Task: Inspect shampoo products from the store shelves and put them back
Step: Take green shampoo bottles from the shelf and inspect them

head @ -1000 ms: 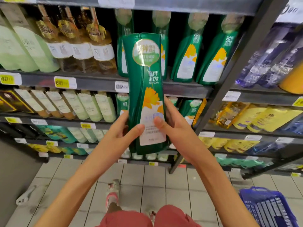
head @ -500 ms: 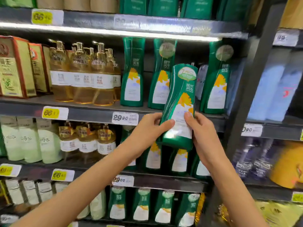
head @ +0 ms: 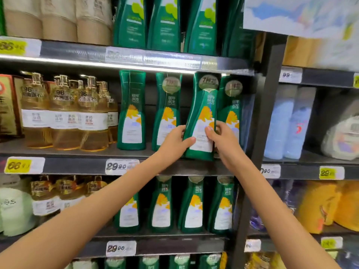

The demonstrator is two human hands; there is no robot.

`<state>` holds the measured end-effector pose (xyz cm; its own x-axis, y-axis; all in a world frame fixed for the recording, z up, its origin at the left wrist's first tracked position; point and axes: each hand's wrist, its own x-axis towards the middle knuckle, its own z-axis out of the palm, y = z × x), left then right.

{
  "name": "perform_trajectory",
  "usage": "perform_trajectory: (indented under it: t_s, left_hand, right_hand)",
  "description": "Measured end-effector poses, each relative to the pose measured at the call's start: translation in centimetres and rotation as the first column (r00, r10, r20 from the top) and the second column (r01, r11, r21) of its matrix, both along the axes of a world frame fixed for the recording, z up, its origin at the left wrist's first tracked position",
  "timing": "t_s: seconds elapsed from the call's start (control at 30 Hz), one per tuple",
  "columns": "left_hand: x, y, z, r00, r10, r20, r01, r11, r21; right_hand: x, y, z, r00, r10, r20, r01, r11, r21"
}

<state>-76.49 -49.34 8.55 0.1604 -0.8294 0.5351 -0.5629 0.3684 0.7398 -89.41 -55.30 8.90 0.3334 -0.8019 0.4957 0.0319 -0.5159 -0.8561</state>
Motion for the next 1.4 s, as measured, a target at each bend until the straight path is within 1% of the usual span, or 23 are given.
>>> perform_trajectory:
  t_s: [0.1, 0.17, 0.2, 0.3, 0.43, 0.5, 0.57, 0.6, 0.7, 0.87, 0.97, 1.17, 1.3, 1.4]
  left_hand:
    - [0.2, -1.2, -0.7, 0.998, 0.021, -0.057, -0.023, 0.999, -0.027]
    - [0.4, -2.1, -1.3, 0.996, 0.006, -0.092, -0.005, 1.0, 0.009]
    - [0.6, -2.5, -1.5, 0.996, 0.0, -0.086, 0.003, 1.0, 0.031]
    - [0.5, -3.5, -1.9, 1.0, 0.002, 0.024, -0.003, 0.997, 0.073]
    - [0.2, -4.5, -2.1, 0.998, 0.039, 0.043, -0.042, 0.997, 0.068]
    - [0.2, -4.8, -2.2, 0.997, 0.047, 0.061, -0.051, 0.997, 0.065]
    - [0.2, -5.0, -2.4, 0.995, 0.069, 0.075, -0.074, 0.995, 0.062]
    - [0.2, -5.1, -2.5, 0.992, 0.087, 0.088, -0.092, 0.994, 0.058]
    - [0.0, -5.6, -2.6, 0.985, 0.124, 0.117, -0.133, 0.989, 0.067]
    - [-0.2, -6.2, -2.2, 0.98, 0.133, 0.148, -0.151, 0.981, 0.121]
    - [-0.1, -6.5, -2.1, 0.982, 0.123, 0.143, -0.145, 0.977, 0.157]
    - [0.2, -7.0, -1.9, 0.986, 0.117, 0.119, -0.137, 0.974, 0.182]
    - [0.3, -6.8, -2.1, 0.973, 0.166, 0.16, -0.19, 0.97, 0.149]
    - [0.4, -6.5, -2.1, 0.97, 0.166, 0.178, -0.191, 0.973, 0.133]
  right_hand:
    - [0.7, -0.8, 0.1, 1.0, -0.009, 0.012, 0.009, 1.0, -0.008]
    - [1.0, -1.4, -0.2, 0.999, -0.005, 0.043, 0.005, 1.0, 0.008]
    - [1.1, -1.6, -0.4, 0.998, -0.002, 0.063, 0.002, 1.0, 0.011]
    - [1.3, -2.2, -1.1, 0.995, 0.02, 0.097, -0.021, 1.0, 0.004]
    - [1.3, -2.6, -1.5, 0.999, 0.024, 0.042, -0.023, 0.999, -0.027]
    - [1.0, -2.4, -1.9, 1.0, 0.013, -0.029, -0.015, 0.999, -0.042]
    - [0.5, -2.1, -2.5, 0.989, -0.067, -0.132, 0.055, 0.994, -0.098]
    - [0.2, -1.9, -2.8, 0.982, -0.117, -0.15, 0.098, 0.987, -0.126]
    - [-0.7, -1.0, -3.6, 0.975, -0.194, -0.113, 0.177, 0.973, -0.146]
    - [-2.0, 0.0, -4.5, 0.977, -0.193, -0.088, 0.182, 0.976, -0.117]
    - [-2.9, 0.2, -4.6, 0.979, -0.198, -0.051, 0.192, 0.975, -0.109]
    - [-3.6, 0.3, -4.8, 0.968, -0.251, -0.002, 0.249, 0.962, -0.113]
    - [-2.9, 0.2, -4.9, 0.947, -0.322, 0.015, 0.321, 0.937, -0.138]
    - [-2.3, -0.1, -4.8, 0.935, -0.355, 0.001, 0.351, 0.924, -0.153]
